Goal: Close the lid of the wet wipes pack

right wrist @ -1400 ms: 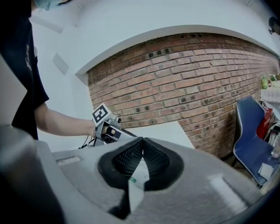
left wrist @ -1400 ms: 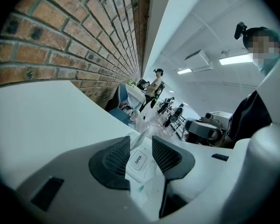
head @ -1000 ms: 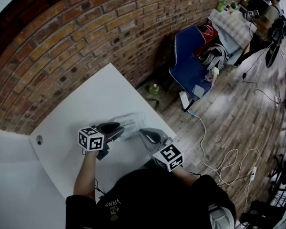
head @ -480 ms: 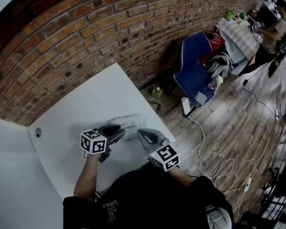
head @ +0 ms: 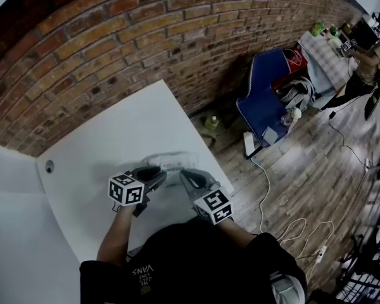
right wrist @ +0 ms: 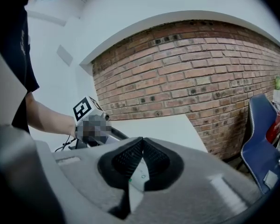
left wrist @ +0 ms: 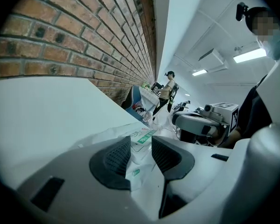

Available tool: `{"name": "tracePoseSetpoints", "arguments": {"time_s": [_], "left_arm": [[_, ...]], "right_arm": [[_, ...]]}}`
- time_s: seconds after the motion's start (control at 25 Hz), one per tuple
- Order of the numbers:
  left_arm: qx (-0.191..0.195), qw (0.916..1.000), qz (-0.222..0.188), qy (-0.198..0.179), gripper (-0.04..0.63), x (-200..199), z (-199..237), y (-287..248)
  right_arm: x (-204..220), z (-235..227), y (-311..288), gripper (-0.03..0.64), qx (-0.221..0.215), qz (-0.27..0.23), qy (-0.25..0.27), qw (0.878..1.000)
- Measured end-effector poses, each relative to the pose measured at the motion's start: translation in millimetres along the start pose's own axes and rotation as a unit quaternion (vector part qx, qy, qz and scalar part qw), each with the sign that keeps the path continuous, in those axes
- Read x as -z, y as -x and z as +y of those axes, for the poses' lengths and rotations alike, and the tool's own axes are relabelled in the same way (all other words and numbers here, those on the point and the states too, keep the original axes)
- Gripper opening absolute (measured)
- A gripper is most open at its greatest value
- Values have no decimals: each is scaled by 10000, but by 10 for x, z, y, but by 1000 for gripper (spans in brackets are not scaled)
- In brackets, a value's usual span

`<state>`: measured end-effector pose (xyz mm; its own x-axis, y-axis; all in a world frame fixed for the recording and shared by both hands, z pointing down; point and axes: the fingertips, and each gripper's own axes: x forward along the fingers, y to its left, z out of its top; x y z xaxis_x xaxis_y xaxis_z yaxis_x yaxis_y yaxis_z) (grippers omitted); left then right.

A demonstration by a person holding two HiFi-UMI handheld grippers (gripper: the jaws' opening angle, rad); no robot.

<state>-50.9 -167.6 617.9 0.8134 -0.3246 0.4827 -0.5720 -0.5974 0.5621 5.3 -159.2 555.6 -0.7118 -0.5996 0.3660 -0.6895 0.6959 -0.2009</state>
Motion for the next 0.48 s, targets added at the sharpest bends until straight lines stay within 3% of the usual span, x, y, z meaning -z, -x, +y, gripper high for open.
{"name": "tracePoseSetpoints", "arguments": {"time_s": [0.48], "left_arm": [[-146, 9997, -14, 186, 150, 105, 61, -18]], "right_arm": [[226, -46, -270, -2, -59, 370, 82, 9993]]}}
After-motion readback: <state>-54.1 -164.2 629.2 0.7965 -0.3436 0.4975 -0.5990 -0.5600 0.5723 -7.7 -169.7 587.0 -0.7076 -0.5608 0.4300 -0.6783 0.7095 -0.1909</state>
